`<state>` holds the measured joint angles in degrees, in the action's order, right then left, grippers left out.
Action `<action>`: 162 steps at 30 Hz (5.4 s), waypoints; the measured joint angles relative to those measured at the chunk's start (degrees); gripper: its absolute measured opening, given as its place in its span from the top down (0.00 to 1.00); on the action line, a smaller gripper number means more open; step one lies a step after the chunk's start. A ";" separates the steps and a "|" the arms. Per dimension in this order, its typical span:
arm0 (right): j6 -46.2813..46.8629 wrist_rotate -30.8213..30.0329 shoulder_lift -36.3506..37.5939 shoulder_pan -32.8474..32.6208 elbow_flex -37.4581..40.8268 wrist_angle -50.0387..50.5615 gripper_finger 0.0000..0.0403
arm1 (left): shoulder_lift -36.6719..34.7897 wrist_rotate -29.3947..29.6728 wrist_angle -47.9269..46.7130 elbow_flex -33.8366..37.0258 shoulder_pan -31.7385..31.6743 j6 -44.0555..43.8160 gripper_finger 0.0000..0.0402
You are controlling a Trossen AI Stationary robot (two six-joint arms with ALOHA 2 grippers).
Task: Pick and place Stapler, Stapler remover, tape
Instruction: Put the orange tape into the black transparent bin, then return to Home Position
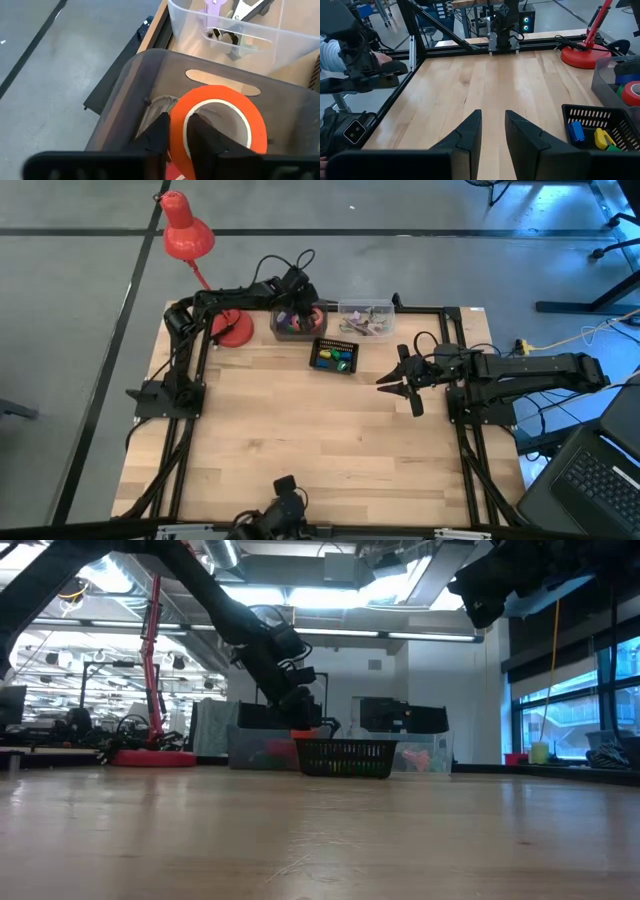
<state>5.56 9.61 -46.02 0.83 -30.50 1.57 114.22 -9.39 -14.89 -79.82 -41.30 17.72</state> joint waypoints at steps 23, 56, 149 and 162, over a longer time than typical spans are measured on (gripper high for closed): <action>-0.04 0.02 0.00 -0.01 0.00 0.01 0.78 | -18.66 -9.36 -1.13 0.22 0.69 -8.35 0.41; 0.00 0.01 0.01 0.01 0.00 0.01 0.78 | -52.92 -23.38 6.30 17.22 23.30 -21.64 0.41; 0.00 0.02 0.00 0.01 0.00 0.01 0.78 | -114.23 5.29 16.54 79.33 46.47 -7.50 0.41; -5.33 0.00 0.00 0.01 0.04 -5.70 0.78 | -114.23 5.29 16.50 79.33 46.47 -7.49 0.41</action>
<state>0.23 9.61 -46.02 0.84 -30.46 -4.13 -0.01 -4.10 1.61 -0.49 5.17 10.23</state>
